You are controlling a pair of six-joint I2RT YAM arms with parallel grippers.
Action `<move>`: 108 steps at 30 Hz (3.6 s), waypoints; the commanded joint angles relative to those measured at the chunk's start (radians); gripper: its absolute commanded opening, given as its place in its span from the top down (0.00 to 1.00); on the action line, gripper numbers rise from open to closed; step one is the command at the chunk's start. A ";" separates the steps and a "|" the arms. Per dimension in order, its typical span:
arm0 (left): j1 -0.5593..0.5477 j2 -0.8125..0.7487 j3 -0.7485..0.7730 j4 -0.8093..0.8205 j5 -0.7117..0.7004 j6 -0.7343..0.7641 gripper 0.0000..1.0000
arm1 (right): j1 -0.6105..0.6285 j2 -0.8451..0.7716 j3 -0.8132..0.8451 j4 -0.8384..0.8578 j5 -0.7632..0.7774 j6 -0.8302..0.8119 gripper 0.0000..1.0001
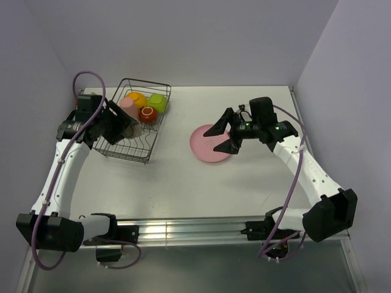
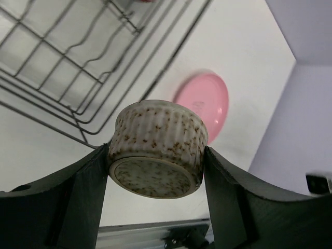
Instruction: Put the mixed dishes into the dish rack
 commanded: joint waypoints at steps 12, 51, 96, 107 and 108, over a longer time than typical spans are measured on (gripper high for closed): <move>0.025 0.199 0.137 -0.205 -0.407 -0.342 1.00 | -0.009 -0.068 -0.074 -0.046 0.017 -0.101 0.17; 0.109 0.547 0.097 -0.181 -0.357 -0.349 1.00 | -0.161 -0.106 -0.120 -0.096 0.007 -0.193 0.17; 0.105 0.398 0.085 -0.152 -0.288 -0.309 0.11 | -0.191 0.013 -0.195 -0.086 0.203 -0.276 0.18; 0.050 0.311 0.106 0.063 -0.104 -0.203 0.20 | -0.191 0.252 -0.142 -0.043 0.447 -0.301 0.28; 0.037 0.299 0.118 0.063 -0.110 -0.189 0.20 | -0.191 0.294 -0.129 -0.044 0.463 -0.302 0.28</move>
